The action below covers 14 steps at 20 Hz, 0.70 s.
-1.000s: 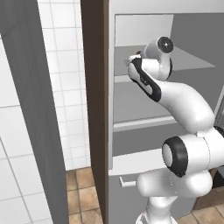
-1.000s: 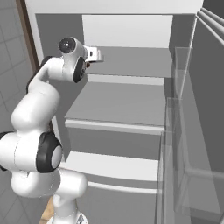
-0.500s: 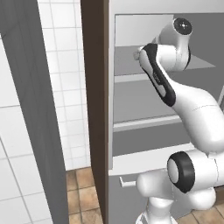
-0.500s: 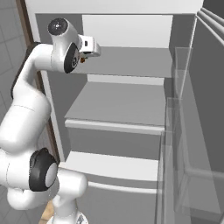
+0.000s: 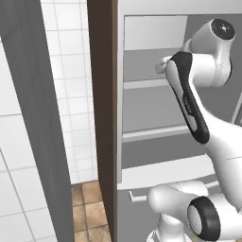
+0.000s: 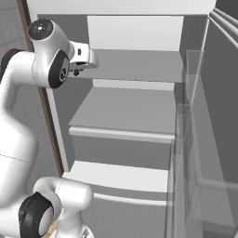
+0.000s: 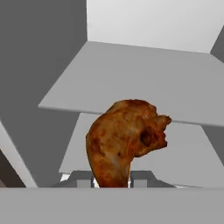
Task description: Gather the broccoli and carrot from the fridge and place them on a tray on the dining counter. Then gather the fish and chicken drumstick from the fridge and place them on the other tray.
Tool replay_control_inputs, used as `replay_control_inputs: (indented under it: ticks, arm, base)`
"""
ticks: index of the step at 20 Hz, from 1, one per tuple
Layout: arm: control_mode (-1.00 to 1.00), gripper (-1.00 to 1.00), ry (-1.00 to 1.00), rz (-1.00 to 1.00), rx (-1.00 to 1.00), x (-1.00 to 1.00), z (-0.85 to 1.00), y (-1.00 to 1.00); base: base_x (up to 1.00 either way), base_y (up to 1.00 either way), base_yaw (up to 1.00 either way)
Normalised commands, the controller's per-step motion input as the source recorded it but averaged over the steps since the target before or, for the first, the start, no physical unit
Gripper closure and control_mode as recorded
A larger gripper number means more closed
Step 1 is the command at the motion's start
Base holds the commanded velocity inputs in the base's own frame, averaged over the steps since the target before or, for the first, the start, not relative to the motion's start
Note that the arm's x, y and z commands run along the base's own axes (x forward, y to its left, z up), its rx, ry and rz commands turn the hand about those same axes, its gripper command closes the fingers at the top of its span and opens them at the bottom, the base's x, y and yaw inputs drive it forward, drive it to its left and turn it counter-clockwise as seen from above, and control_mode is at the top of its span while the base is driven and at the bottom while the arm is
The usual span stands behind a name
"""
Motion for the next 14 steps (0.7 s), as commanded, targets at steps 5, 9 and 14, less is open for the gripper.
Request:
replay_control_inputs:
  ticks: [5, 9, 14]
  arm:
    - [-1.00, 1.00, 0.00, 0.00, 0.00, -1.00, 0.00, 0.00]
    - [-1.00, 1.00, 0.00, 0.00, 0.00, -1.00, 0.00, 0.00]
    - [-1.00, 1.00, 0.03, 0.00, 0.00, -0.46, -0.03, 0.03]
  base:
    - [0.00, 0.00, 0.00]
    - [0.00, 0.00, 0.00]
    - [0.00, 0.00, 0.00]
